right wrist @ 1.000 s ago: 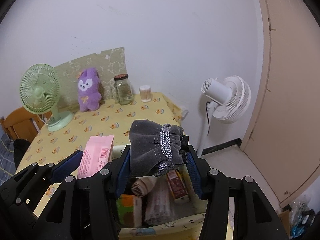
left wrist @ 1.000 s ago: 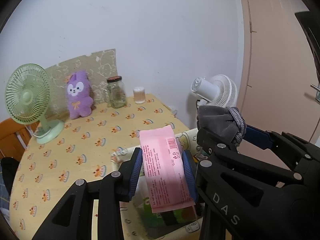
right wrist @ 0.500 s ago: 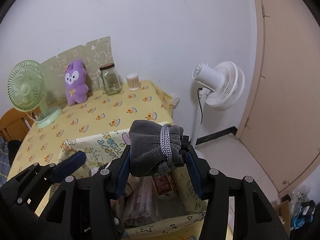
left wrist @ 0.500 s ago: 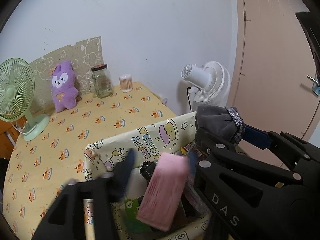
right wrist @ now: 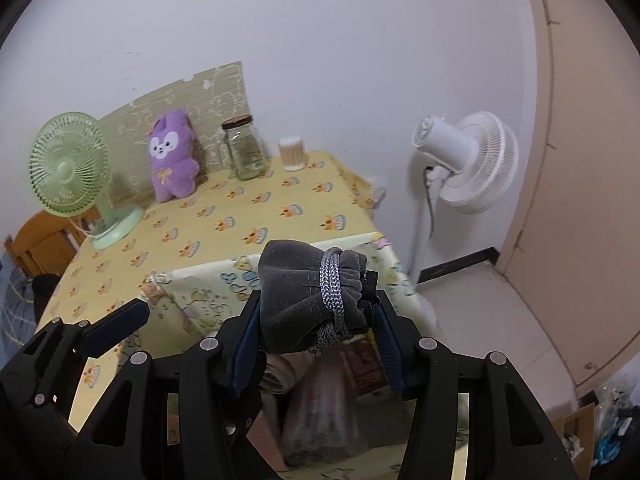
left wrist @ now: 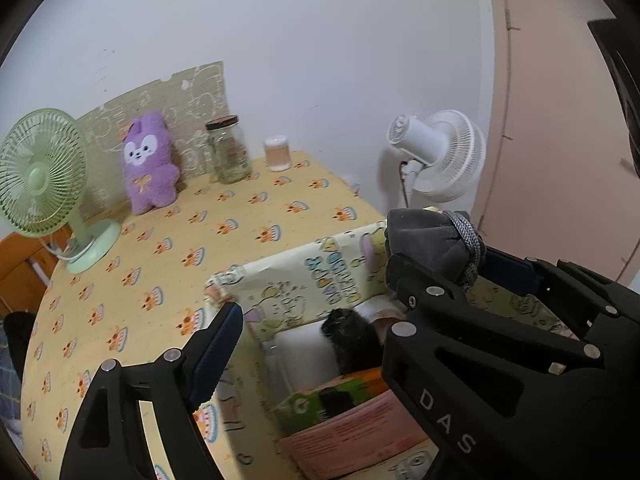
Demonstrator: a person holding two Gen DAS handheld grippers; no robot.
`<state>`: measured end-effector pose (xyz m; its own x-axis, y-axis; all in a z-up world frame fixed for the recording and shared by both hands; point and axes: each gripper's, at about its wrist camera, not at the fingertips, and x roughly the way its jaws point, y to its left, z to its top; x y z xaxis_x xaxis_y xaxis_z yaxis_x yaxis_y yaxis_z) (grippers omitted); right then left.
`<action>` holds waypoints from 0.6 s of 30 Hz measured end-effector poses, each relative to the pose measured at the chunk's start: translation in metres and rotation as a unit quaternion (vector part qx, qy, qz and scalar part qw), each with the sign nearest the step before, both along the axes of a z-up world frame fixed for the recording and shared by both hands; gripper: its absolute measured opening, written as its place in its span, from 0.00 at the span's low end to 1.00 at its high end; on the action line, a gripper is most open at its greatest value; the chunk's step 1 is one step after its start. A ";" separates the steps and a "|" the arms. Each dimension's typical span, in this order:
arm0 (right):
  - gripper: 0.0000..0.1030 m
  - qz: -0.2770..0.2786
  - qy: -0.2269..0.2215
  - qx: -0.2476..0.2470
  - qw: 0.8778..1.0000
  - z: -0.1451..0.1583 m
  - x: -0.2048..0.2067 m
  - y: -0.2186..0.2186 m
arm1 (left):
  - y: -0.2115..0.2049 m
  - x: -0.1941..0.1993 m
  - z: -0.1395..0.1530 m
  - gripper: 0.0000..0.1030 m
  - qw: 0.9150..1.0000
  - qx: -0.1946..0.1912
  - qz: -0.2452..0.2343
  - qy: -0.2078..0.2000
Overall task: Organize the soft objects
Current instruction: 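Lower the pouch and packet into the gift box and open both grippers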
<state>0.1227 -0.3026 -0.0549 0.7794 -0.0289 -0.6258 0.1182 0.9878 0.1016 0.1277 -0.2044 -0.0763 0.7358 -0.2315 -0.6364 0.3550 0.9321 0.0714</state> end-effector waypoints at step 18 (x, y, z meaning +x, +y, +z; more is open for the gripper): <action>0.91 -0.002 0.004 0.001 1.000 0.008 -0.009 0.022 | 0.023 -0.010 0.008 0.86 1.000 -0.018 0.005 -0.004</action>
<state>0.1141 -0.2804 -0.0474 0.7739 -0.0307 -0.6325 0.1232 0.9870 0.1028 0.1178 -0.1815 -0.0681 0.7432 -0.2467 -0.6219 0.3443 0.9380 0.0394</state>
